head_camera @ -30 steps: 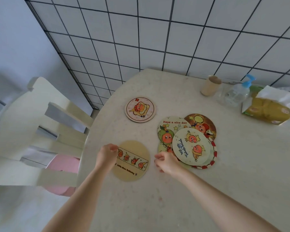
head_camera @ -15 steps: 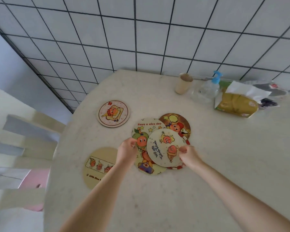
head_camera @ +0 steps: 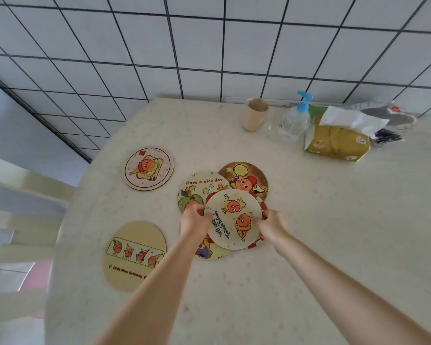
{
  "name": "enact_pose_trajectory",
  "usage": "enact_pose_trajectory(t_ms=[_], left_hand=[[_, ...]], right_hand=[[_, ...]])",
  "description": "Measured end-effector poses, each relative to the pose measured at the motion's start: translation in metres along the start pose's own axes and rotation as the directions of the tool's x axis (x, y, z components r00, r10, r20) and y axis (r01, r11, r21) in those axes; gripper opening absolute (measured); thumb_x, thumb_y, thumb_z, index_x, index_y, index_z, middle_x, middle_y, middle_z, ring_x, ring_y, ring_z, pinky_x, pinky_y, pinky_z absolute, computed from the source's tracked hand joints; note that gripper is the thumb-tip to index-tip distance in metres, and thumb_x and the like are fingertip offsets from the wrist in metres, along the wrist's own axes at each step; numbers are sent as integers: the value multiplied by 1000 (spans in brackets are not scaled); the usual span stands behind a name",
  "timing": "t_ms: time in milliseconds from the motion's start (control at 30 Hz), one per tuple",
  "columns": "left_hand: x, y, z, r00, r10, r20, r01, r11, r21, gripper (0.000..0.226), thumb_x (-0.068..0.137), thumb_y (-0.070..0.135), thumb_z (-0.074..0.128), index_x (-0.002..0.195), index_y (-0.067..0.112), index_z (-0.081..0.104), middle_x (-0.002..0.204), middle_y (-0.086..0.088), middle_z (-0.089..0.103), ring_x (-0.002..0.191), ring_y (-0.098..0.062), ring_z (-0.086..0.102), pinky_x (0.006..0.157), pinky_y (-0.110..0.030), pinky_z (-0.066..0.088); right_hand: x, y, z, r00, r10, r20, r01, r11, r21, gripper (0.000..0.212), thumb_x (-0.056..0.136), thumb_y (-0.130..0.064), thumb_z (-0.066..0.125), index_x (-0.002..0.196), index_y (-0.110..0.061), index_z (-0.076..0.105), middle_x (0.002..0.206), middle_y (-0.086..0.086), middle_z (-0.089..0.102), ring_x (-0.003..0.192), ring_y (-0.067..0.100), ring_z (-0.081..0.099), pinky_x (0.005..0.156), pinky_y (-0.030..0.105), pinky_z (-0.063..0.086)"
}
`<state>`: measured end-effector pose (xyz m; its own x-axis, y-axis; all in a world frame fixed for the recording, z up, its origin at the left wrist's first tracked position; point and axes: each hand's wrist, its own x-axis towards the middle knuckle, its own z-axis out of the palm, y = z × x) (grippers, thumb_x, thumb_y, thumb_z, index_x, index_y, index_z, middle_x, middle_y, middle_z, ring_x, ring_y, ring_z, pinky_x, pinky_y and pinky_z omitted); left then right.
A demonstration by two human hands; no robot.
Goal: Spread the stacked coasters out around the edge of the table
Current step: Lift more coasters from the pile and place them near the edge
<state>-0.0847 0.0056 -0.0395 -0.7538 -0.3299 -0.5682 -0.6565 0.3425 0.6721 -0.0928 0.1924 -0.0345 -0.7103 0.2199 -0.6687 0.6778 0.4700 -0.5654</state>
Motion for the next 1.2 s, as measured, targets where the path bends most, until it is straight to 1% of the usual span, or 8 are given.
enact_pose_trajectory(t_ms=[200,300,433,667,833,967,1100,1200], left_hand=[[-12,6,13,995,93,-32,-86,981,176,14,85,17,56,99,18,58,85,5,61,70,-11,58,53,-28,47],[-18,11,22,998,30,-53,-25,996,86,16,82,13,58,96,20,55,88,3,60,77,-16,60,61,-31,52],[-19,9,27,995,-80,-63,76,996,-50,13,80,10,58,90,18,58,85,-1,65,72,-17,61,52,-26,45],[-20,4,30,967,-246,-62,222,940,-260,12,76,5,59,80,16,59,83,-8,67,76,-30,66,76,-42,60],[-32,2,36,915,-389,110,388,768,-509,10,79,-7,62,83,3,61,73,-11,61,60,-21,58,64,-35,59],[-49,7,39,922,-334,194,385,756,-529,11,80,-2,66,91,0,65,65,-9,59,52,-17,50,54,-26,44],[-69,16,42,927,-287,240,374,708,-599,18,82,-8,62,97,1,61,97,-16,64,88,-29,64,66,-35,56],[-84,16,39,944,-246,221,330,739,-587,16,83,-7,61,96,1,61,100,-16,65,90,-29,65,61,-34,56]], right_hand=[[3,10,-10,994,-16,-112,-6,980,-198,26,85,-15,48,104,-6,62,121,18,47,118,35,42,90,39,41],[2,10,-16,995,-21,-94,10,993,-120,9,83,-10,47,81,-11,56,101,13,55,98,29,47,70,30,39],[2,7,-20,997,-8,-80,9,1000,12,22,79,-7,51,61,-18,47,65,-1,52,61,19,48,46,24,30],[-1,8,-29,1000,3,-26,1,990,138,15,79,-13,58,92,-18,64,83,1,65,72,13,58,56,26,47],[-9,2,-39,999,-31,9,26,945,327,20,82,-15,54,101,-15,61,97,13,71,89,34,70,80,54,58],[-18,-5,-54,997,-77,-2,70,890,451,6,84,-19,53,88,-20,58,90,10,72,78,25,72,70,44,60],[-32,-3,-70,990,-130,-46,138,906,399,14,83,-20,51,95,-20,59,95,10,71,80,26,69,63,34,54],[-45,5,-76,990,-129,-64,144,906,397,15,83,-20,52,96,-20,60,97,10,72,81,26,69,64,32,52]])
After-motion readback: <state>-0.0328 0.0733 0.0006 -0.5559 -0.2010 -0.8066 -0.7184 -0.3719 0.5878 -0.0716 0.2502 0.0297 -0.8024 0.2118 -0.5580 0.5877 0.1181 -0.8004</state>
